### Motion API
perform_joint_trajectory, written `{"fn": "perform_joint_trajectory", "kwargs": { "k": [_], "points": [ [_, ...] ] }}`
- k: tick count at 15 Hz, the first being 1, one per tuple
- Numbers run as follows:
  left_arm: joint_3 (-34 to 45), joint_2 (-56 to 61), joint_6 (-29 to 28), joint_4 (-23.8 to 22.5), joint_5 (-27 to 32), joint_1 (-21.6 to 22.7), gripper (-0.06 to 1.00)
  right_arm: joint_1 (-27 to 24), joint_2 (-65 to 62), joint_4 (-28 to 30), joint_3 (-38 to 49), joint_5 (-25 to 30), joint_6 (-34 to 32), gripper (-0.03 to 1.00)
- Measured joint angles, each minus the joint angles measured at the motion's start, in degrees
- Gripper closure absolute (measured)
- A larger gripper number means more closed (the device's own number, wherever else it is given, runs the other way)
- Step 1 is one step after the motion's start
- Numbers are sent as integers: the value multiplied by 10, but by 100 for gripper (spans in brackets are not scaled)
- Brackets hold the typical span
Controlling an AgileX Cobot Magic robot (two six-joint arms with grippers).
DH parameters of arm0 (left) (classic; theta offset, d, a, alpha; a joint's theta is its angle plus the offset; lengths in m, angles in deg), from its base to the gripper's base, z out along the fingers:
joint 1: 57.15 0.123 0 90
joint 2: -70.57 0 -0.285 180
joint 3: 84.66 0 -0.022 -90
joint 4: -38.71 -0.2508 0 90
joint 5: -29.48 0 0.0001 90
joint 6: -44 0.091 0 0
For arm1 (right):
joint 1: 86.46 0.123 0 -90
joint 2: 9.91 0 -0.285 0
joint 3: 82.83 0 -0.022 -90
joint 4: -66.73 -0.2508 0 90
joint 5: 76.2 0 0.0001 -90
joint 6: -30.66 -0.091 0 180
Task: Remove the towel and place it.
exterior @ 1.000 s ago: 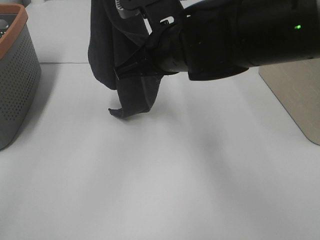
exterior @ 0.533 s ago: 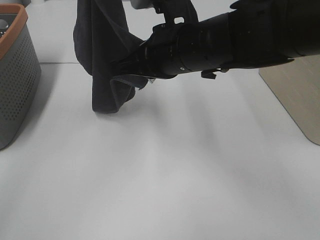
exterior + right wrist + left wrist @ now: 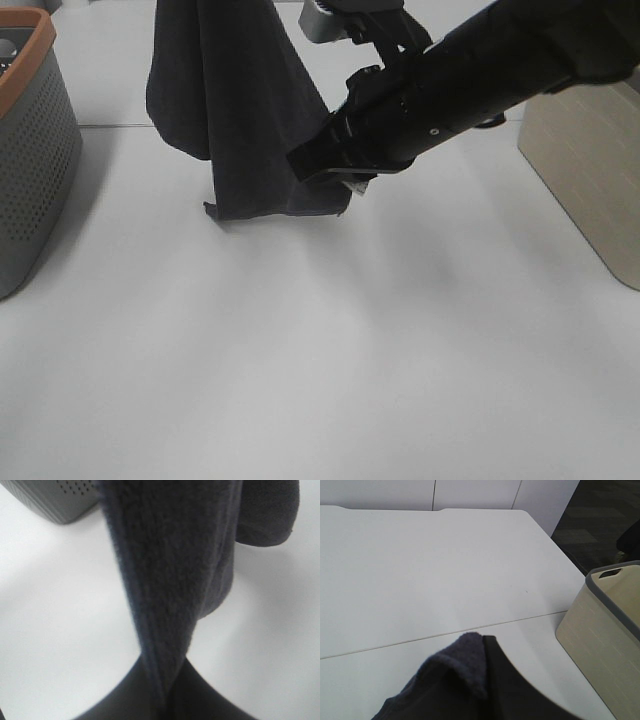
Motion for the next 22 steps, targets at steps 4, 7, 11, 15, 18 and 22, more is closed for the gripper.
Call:
{"fn": "perform_joint_trajectory", "kwargs": {
  "k": [4,7,11,15,18,22],
  "points": [
    [0,0,-7,0,1,0,94,0,-29,392,-183,234,-135,95],
    [0,0,-15,8,1,12,94,0,-29,477,-264,311,-108,95],
    [25,2,-69,48,1,74,94,0,-32,508,-292,359,-32,95],
    [128,2,-74,116,-67,84,94,0,-28,614,-292,313,-25,95],
    [156,2,-74,128,-132,84,94,0,-11,647,-292,269,-36,95],
    [157,-18,-74,109,-236,84,94,-5,23,794,-292,171,-181,95]
  ]
}}
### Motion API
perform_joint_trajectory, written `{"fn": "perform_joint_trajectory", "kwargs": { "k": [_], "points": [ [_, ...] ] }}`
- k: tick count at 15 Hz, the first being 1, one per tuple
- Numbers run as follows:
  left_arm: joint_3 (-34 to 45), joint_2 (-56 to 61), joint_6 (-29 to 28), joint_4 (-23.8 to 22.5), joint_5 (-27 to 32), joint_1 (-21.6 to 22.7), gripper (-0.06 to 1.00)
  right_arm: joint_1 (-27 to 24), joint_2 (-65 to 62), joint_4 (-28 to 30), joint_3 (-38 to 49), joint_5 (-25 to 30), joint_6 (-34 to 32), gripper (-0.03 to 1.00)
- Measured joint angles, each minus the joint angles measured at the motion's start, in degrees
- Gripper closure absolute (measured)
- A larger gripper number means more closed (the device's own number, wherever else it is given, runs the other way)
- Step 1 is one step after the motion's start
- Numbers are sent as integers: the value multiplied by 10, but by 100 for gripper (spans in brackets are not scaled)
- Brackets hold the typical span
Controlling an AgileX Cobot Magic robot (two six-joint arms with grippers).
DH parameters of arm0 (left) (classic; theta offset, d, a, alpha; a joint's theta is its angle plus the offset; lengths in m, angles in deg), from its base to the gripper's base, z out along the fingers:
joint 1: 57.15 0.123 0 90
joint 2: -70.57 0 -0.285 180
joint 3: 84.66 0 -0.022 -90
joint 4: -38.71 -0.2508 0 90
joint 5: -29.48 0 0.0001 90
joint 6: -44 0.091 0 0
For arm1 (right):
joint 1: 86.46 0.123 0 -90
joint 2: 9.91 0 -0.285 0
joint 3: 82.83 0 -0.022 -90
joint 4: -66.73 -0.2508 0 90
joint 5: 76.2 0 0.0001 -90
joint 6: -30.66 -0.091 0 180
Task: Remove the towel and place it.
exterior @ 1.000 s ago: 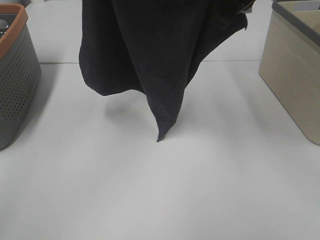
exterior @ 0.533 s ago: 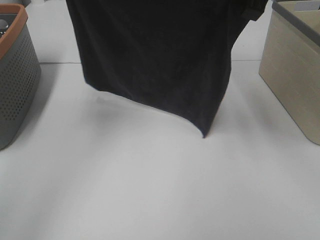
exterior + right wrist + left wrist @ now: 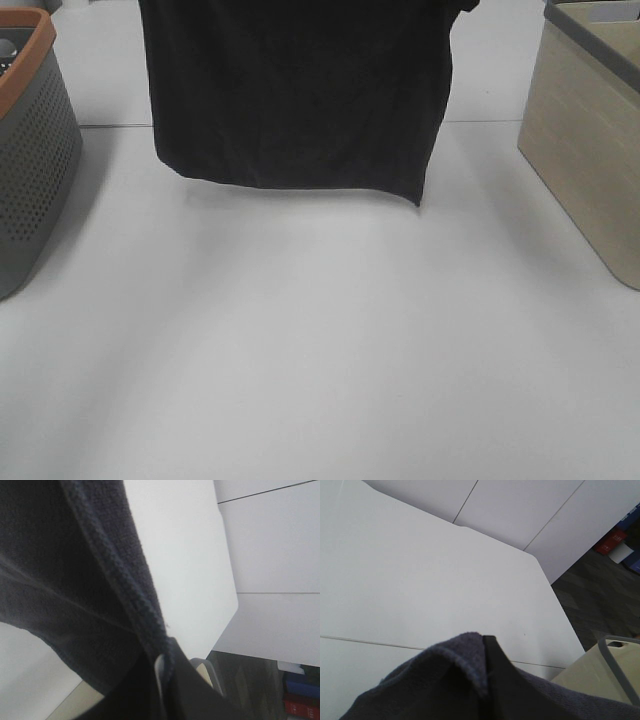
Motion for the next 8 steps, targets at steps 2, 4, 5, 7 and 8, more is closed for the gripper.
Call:
{"fn": "perform_joint_trajectory", "kwargs": {
  "k": [2,4,5,7,8],
  "points": [
    [0,-47,0,-11,-39,0,94,-42,25,8,0,-70,-65,95],
    [0,-82,-3,-11,-108,7,94,-81,44,3,0,-166,-97,95],
    [-3,-99,-12,-11,-147,17,94,-100,56,-5,-6,-211,-109,95],
    [-54,-139,-18,-18,-168,37,94,-120,89,-14,-44,-257,-119,95],
    [-95,-162,-18,-28,-167,47,94,-126,113,-17,-69,-266,-119,95]
  ]
}}
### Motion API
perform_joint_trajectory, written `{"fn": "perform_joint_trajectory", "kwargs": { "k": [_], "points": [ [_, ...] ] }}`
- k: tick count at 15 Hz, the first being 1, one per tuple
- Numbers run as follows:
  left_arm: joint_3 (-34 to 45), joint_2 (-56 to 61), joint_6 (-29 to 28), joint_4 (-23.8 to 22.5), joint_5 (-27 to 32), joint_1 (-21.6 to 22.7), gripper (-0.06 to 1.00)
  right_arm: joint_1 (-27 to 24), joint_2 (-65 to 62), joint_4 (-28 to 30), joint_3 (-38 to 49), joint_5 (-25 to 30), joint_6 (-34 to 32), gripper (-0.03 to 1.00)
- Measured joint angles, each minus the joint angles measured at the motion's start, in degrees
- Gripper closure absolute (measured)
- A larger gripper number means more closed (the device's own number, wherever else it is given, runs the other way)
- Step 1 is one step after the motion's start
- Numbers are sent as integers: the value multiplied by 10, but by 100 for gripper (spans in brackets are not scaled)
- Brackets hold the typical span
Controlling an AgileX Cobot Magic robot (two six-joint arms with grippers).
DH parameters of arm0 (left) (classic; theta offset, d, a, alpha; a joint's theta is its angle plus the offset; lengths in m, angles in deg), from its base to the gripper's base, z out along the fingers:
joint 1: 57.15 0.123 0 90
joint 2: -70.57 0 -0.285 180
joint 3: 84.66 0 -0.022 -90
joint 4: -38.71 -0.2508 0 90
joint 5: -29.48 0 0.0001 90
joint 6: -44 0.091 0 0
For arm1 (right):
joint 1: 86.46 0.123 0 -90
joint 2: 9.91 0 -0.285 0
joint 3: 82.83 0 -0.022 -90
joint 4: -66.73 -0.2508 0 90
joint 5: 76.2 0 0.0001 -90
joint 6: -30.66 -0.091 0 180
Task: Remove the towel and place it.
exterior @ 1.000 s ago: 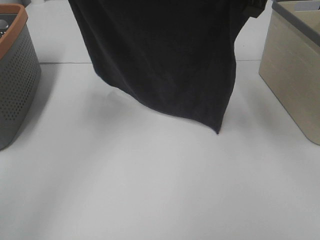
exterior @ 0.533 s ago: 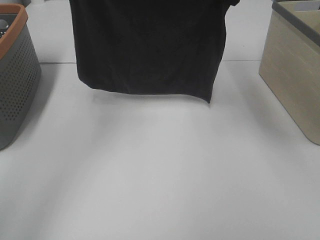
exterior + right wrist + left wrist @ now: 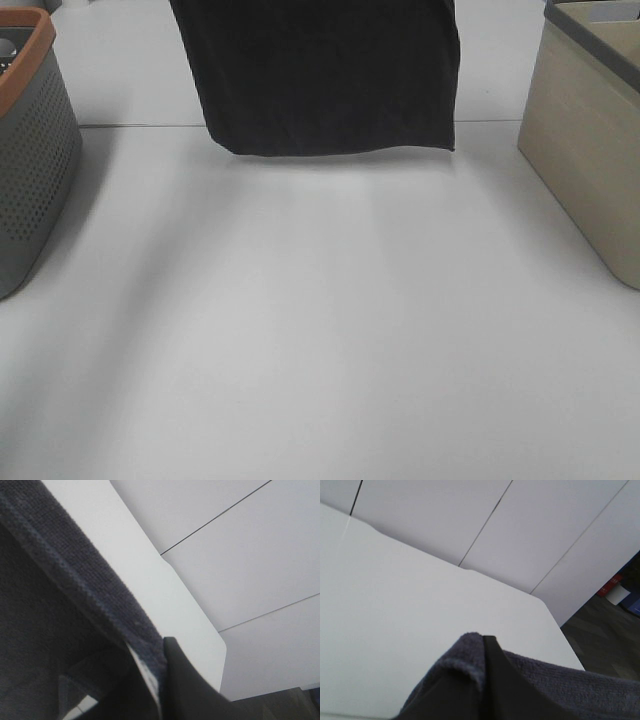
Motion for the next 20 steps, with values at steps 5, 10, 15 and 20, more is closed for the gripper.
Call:
{"fn": "perform_joint_trajectory", "kwargs": {
  "k": [5,10,15,20],
  "points": [
    [-22,-50,3,-87,-29,9,94,-6,45,-9,-5,-1,-50,95],
    [324,38,1,-175,-252,7,94,-6,-73,-14,285,-105,-61,95],
    [471,58,-1,-223,-301,6,94,-6,-109,-18,469,-197,-61,95],
    [547,60,-8,-243,-319,6,94,-6,-112,-18,584,-273,-61,95]
  ]
}}
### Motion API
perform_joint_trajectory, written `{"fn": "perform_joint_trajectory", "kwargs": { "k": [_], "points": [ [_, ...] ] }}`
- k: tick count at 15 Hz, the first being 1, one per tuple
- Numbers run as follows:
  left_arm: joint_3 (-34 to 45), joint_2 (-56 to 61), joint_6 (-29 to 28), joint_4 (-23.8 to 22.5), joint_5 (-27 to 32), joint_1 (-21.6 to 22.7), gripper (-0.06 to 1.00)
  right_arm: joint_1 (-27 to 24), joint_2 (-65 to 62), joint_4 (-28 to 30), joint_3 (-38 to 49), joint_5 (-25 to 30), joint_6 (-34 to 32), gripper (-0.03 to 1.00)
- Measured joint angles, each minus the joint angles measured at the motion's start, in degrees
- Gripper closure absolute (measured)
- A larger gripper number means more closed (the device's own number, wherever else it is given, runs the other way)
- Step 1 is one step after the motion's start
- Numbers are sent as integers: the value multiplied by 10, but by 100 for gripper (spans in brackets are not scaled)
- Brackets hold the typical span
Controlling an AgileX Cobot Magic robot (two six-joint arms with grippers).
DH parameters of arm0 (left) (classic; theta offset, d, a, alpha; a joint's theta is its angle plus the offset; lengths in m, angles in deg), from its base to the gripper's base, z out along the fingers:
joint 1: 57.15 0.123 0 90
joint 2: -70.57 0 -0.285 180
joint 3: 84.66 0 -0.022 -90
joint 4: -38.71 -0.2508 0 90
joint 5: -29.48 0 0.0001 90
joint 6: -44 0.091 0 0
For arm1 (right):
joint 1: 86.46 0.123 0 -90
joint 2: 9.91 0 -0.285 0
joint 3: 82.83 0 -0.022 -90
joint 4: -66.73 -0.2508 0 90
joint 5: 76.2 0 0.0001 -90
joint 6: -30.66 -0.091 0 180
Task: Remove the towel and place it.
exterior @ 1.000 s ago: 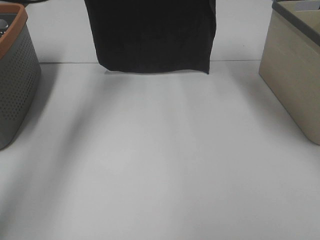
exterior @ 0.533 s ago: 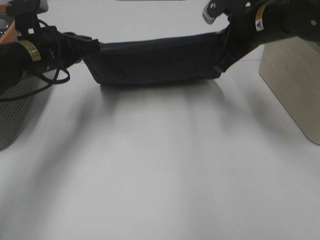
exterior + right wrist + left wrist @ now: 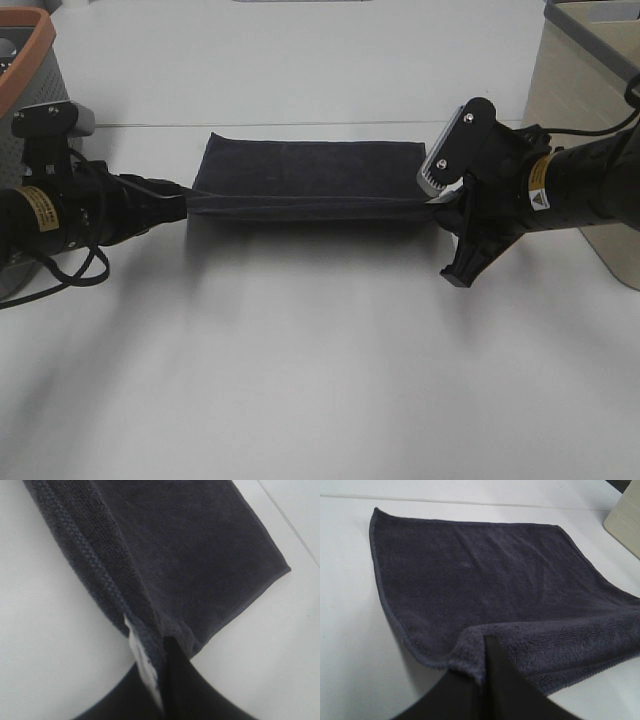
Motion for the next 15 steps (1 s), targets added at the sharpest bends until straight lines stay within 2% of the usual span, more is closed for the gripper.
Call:
{"fn": "perform_joint_trajectory", "kwargs": {
  "k": [2,4,6,8,9,10,11,13,14,15],
  "points": [
    [8,-4,-7,-2,0,0,94,0,1,0,18,-18,0,95],
    [11,-26,-55,-31,2,0,94,-1,32,7,31,-27,0,95],
    [11,-28,-66,-56,9,2,94,-2,53,21,31,-27,0,95],
    [11,-28,-66,-71,27,5,86,-5,65,26,31,-20,-1,95],
    [11,-28,-66,-72,31,5,78,-6,67,26,31,-19,-1,94],
    [11,-28,-66,-76,33,7,68,-7,68,26,31,-15,-1,87],
    [11,-28,-66,-83,34,7,56,-7,68,26,31,-14,-1,74],
    [11,-25,-95,-101,58,7,31,-7,68,33,31,-13,-2,36],
    [11,-21,-111,-112,78,7,25,-7,68,37,31,-10,-2,22],
    [12,-13,-125,-130,97,7,22,-7,68,37,31,-5,-2,15]
  ]
}}
